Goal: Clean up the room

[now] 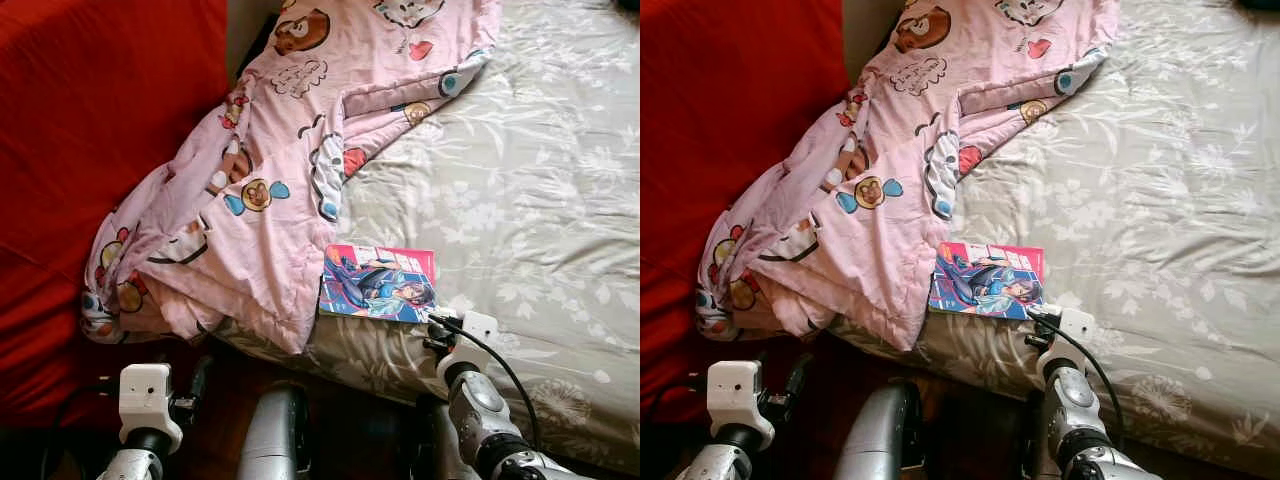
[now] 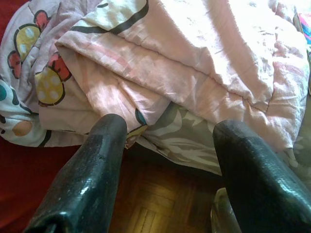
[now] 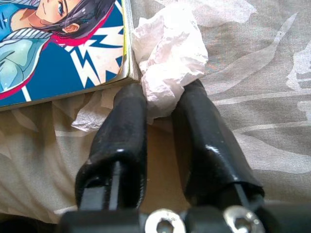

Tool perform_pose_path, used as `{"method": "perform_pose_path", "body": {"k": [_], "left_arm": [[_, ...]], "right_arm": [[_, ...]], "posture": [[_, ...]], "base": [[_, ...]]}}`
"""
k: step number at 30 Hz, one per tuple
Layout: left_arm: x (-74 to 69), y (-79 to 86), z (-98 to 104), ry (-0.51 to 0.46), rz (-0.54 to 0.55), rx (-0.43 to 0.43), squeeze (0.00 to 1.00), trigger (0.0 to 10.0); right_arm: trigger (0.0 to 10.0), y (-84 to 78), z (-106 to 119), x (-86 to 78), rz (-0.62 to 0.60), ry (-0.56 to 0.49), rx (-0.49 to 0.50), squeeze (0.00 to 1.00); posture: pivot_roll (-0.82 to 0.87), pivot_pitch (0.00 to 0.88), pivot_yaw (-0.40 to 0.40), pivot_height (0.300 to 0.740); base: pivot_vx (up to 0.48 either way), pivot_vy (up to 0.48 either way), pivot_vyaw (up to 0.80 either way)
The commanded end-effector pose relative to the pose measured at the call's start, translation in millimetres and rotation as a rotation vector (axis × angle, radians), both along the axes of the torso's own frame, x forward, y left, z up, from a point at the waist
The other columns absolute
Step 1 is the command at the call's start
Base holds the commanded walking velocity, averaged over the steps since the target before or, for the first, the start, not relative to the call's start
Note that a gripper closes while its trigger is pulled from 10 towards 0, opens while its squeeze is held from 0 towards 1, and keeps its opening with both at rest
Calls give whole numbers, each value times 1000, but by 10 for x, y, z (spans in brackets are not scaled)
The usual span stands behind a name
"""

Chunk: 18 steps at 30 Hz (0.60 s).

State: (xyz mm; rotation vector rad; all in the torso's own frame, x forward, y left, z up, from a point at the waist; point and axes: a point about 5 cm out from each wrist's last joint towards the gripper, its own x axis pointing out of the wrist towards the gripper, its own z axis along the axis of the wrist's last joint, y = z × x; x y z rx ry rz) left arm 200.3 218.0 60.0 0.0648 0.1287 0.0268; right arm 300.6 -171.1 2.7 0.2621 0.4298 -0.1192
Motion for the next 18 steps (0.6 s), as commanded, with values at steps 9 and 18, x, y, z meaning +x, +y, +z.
{"method": "perform_pose_path", "body": {"k": [9, 18], "left_arm": [[-39, 42, -124, 53, 34, 7, 0, 10000], [33, 26, -194, 50, 59, -6, 0, 10000]], "right_arm": [[0, -3, -99, -93, 2, 47, 6, 0], [0, -61, -126, -171, -18, -4, 18, 0]], "posture": [[203, 285, 143, 633], [141, 257, 94, 633]], "base": [[0, 0, 0], [0, 0, 0]]}}
